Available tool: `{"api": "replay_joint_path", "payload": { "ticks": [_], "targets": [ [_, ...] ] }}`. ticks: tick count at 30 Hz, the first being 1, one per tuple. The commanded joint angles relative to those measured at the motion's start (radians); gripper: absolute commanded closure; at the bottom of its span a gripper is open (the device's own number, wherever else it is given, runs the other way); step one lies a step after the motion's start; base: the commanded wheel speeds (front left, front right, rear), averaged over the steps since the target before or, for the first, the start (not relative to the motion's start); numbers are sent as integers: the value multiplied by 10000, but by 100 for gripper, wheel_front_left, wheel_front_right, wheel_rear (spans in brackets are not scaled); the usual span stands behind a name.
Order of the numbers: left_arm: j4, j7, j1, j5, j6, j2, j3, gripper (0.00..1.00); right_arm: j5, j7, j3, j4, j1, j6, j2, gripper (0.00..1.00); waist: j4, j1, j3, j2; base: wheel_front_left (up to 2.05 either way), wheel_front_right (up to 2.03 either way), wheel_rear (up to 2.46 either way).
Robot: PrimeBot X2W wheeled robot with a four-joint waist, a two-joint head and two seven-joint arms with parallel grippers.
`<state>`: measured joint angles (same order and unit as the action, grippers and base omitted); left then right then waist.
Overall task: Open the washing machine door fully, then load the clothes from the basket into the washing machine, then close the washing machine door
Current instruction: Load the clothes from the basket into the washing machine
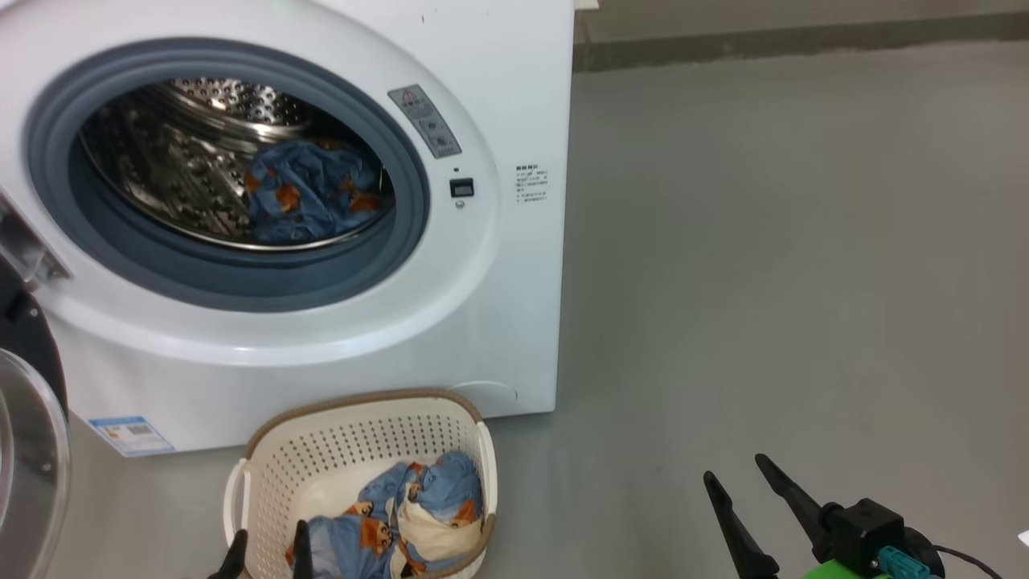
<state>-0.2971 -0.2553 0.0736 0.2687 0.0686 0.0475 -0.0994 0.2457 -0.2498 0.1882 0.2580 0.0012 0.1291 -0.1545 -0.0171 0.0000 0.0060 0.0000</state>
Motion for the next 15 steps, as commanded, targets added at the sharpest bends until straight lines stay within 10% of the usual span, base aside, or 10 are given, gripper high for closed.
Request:
{"api": "replay_joint_path", "payload": {
  "ticks": [1,15],
  "targets": [
    [67,-65,-628,-78,-46,39,190,0,12,-120,213,-272,-139,16,-138,0,-18,0,441,0,0,0,0],
    [-1044,-65,-2709,-346,-190,30,-382,0,95,-120,-171,-942,-742,16,-539,0,-179,0,3185,0,0,0,0]
  ]
}}
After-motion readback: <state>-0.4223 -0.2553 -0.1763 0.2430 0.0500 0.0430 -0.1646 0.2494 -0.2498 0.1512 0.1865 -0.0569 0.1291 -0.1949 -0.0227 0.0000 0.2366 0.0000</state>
